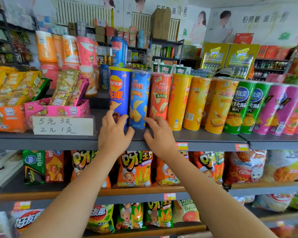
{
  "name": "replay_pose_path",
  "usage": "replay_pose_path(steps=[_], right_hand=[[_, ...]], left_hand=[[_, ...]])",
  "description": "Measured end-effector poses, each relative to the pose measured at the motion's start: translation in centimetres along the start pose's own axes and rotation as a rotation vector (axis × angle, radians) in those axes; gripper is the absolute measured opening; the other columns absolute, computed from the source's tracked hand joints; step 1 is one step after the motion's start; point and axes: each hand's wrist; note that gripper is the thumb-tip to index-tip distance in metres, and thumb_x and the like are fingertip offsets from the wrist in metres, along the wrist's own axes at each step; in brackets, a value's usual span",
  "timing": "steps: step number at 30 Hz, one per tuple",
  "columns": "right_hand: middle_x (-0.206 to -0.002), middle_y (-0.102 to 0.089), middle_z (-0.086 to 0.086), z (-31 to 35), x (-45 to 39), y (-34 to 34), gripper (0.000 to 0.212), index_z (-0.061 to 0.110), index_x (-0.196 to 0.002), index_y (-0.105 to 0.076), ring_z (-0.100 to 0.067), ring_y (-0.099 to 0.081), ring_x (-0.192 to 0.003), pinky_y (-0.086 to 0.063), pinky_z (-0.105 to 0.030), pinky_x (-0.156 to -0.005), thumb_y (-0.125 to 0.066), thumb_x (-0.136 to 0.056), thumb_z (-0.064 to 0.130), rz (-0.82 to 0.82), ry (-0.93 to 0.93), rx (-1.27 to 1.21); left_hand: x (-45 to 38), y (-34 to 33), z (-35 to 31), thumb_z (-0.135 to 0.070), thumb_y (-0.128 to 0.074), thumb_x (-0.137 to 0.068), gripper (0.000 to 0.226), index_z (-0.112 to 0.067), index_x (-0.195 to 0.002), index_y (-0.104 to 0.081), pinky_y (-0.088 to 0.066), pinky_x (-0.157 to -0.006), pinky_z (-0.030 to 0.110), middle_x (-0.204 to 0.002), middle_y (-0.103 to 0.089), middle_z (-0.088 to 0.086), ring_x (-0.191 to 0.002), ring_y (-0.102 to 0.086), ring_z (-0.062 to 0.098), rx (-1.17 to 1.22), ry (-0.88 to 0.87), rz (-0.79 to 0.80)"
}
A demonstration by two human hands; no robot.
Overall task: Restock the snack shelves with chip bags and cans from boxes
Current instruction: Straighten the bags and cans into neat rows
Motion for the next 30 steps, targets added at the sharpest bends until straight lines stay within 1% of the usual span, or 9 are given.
replay_pose_path(steps=[3, 6, 10, 14, 17, 19, 23, 26, 30], right_hand=[[-0.126, -0.051, -0.016, -1.3, 0.7, 0.9, 0.052, 0.022, -0.142, -0.051, -0.036, -0.051, -0.113, -0.049, -0.046, -0.089, -0.053, -0.09, 0.025, -0.041, -0.098, 0.129], [-0.142, -0.041, -0.02, -1.8, 1.0, 0.7, 0.057, 0.028, -0.152, -0.038, -0.037, -0.042, -0.126, -0.04, -0.046, -0.098, -0.05, -0.096, 0.031, 0.076, -0.145, 0.219], [-0.16, -0.023, -0.019, -1.5, 1.1, 0.7, 0.054, 0.029, -0.155, -0.032, -0.035, -0.029, -0.144, -0.028, -0.045, -0.112, -0.041, -0.102, 0.038, 0.137, -0.179, 0.299], [-0.161, -0.024, -0.015, -1.4, 1.1, 0.9, 0.055, 0.028, -0.155, -0.032, -0.032, -0.028, -0.145, -0.028, -0.046, -0.114, -0.041, -0.101, 0.038, 0.152, -0.183, 0.256], [-0.149, -0.041, -0.015, -2.2, 1.0, 1.6, 0.054, 0.023, -0.148, -0.042, -0.035, -0.042, -0.133, -0.04, -0.048, -0.102, -0.05, -0.096, 0.033, -0.019, -0.229, 0.205], [-0.141, -0.045, -0.018, -3.3, 0.9, 2.3, 0.053, 0.022, -0.146, -0.044, -0.039, -0.046, -0.125, -0.041, -0.048, -0.098, -0.052, -0.095, 0.031, -0.108, -0.315, 0.237], [-0.148, -0.039, -0.013, -4.5, 0.7, 2.4, 0.054, 0.027, -0.149, -0.036, -0.034, -0.042, -0.131, -0.037, -0.048, -0.104, -0.046, -0.097, 0.036, -0.011, -0.37, 0.297], [-0.151, -0.038, -0.01, -4.3, 0.6, 2.4, 0.052, 0.027, -0.148, -0.037, -0.032, -0.041, -0.133, -0.036, -0.048, -0.105, -0.045, -0.097, 0.035, -0.012, -0.348, 0.272], [-0.147, -0.041, -0.012, -5.4, 1.2, 3.6, 0.053, 0.022, -0.148, -0.039, -0.035, -0.041, -0.132, -0.037, -0.051, -0.103, -0.048, -0.097, 0.035, -0.094, -0.352, 0.24]], left_hand=[[0.2, -0.2, 0.2, -0.055, -0.043, -0.09, 0.052, -0.034, -0.135, -0.058, -0.044, -0.093, 0.05, -0.146, -0.037, 0.017, -0.128, -0.04, 0.038, -0.111, -0.147, 0.035], [0.2, 0.2, -0.2, -0.068, -0.023, -0.089, 0.063, -0.046, -0.143, -0.047, -0.036, -0.102, 0.052, -0.158, -0.026, 0.015, -0.141, -0.028, 0.04, -0.189, -0.135, 0.123], [0.1, 0.6, -0.4, -0.075, -0.004, -0.084, 0.073, -0.054, -0.149, -0.028, -0.026, -0.111, 0.052, -0.166, -0.007, 0.008, -0.15, -0.007, 0.038, -0.219, -0.115, 0.191], [0.1, 0.6, -0.4, -0.072, -0.014, -0.093, 0.063, -0.052, -0.152, -0.024, -0.024, -0.113, 0.051, -0.167, -0.001, 0.008, -0.152, 0.001, 0.036, -0.221, -0.127, 0.212], [0.2, 0.7, -0.4, -0.074, -0.008, -0.089, 0.069, -0.051, -0.151, -0.028, -0.025, -0.112, 0.05, -0.167, -0.002, 0.008, -0.152, 0.001, 0.036, -0.207, -0.139, 0.191], [0.1, 0.5, -0.3, -0.073, -0.004, -0.086, 0.073, -0.051, -0.151, -0.029, -0.025, -0.113, 0.048, -0.167, -0.003, 0.008, -0.152, 0.001, 0.035, -0.215, -0.144, 0.191], [0.1, 0.3, -0.1, -0.072, -0.013, -0.09, 0.067, -0.05, -0.148, -0.037, -0.027, -0.111, 0.049, -0.167, -0.008, 0.009, -0.152, -0.002, 0.035, -0.194, -0.147, 0.159], [0.1, 0.2, 0.0, -0.068, -0.018, -0.096, 0.06, -0.048, -0.15, -0.034, -0.025, -0.113, 0.049, -0.167, -0.007, 0.011, -0.152, -0.001, 0.035, -0.205, -0.153, 0.168], [0.8, 0.4, -0.8, -0.067, -0.011, -0.09, 0.074, -0.036, -0.154, -0.032, -0.016, -0.118, 0.052, -0.166, -0.01, 0.012, -0.153, -0.004, 0.034, -0.155, -0.175, 0.17]])
Point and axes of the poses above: each hand's wrist, its own x-axis away from the middle knuckle, its own y-axis out of the back of the hand, z = x × y
